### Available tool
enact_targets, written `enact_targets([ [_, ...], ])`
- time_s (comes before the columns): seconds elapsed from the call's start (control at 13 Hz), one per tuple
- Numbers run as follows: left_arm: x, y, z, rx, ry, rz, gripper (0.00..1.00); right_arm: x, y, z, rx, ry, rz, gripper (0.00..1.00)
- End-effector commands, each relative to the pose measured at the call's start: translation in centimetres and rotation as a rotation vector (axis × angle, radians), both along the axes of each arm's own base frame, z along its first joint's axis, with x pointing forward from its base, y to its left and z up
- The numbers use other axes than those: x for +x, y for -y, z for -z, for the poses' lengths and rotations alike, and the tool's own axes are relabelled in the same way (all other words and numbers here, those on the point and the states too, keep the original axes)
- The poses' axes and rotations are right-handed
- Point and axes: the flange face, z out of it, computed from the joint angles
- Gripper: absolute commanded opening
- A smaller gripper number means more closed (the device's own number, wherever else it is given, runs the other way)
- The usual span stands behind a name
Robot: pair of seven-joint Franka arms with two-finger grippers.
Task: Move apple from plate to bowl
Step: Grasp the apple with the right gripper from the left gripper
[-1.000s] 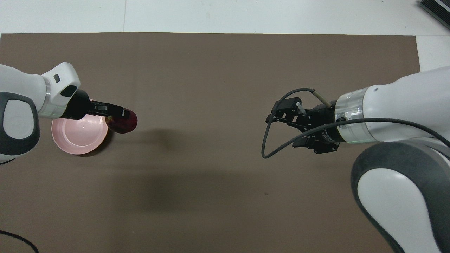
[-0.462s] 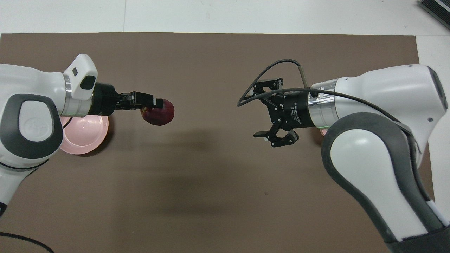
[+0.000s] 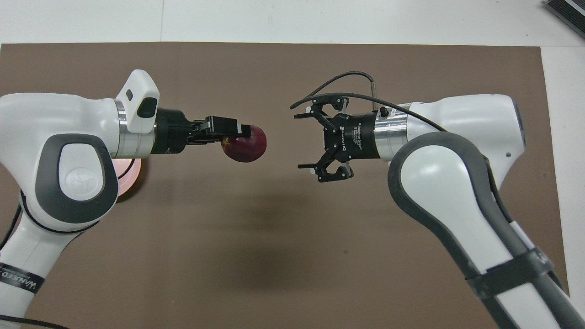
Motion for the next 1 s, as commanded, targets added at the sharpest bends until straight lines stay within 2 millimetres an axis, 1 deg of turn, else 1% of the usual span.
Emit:
enact_targets([
  [0.0, -1.6, 1.8, -1.6, -0.048, 0.01, -0.019, 0.0, 0.4, -0.9, 0.6, 0.046, -0.033, 0.072, 1.0],
  [0.15, -2.4, 4.4, -1.8, -0.041, 0.051, -0.029, 0.0, 0.5, -1.2, 0.4, 0.053, -0.04, 0.089, 1.0],
  [0.31, -3.1, 6.1, -2.1, -0.044, 0.048, -0.06, 0.0, 0.1, -2.0, 0.5, 0.05, -0.039, 0.073, 1.0],
  [0.46, -3.6, 7.3, -2.3, -0.047, 0.056, -0.078, 0.0, 0.0, -2.1, 0.5, 0.05, -0.041, 0.062, 1.0],
  [0.62, -3.6, 7.5, -2.5, -0.05, 0.052, -0.097, 0.0, -0.2, -2.2, 0.3, 0.047, -0.03, 0.049, 1.0],
  [0.69, -3.6, 7.6, -2.5, -0.052, 0.051, -0.104, 0.0, -0.1, -2.1, 0.4, 0.044, -0.018, 0.039, 0.96],
  [0.77, -3.8, 7.9, -2.5, -0.051, 0.049, -0.098, 0.0, -0.2, -2.1, 0.4, 0.043, -0.008, 0.027, 0.35],
  [0.85, -3.7, 7.7, -2.5, -0.049, 0.054, -0.098, 0.01, -0.2, -2.2, 0.3, 0.051, -0.017, 0.032, 0.0],
  [0.92, -3.6, 7.8, -2.5, -0.047, 0.056, -0.097, 0.05, -0.3, -2.2, 0.4, 0.053, -0.025, 0.023, 0.0],
])
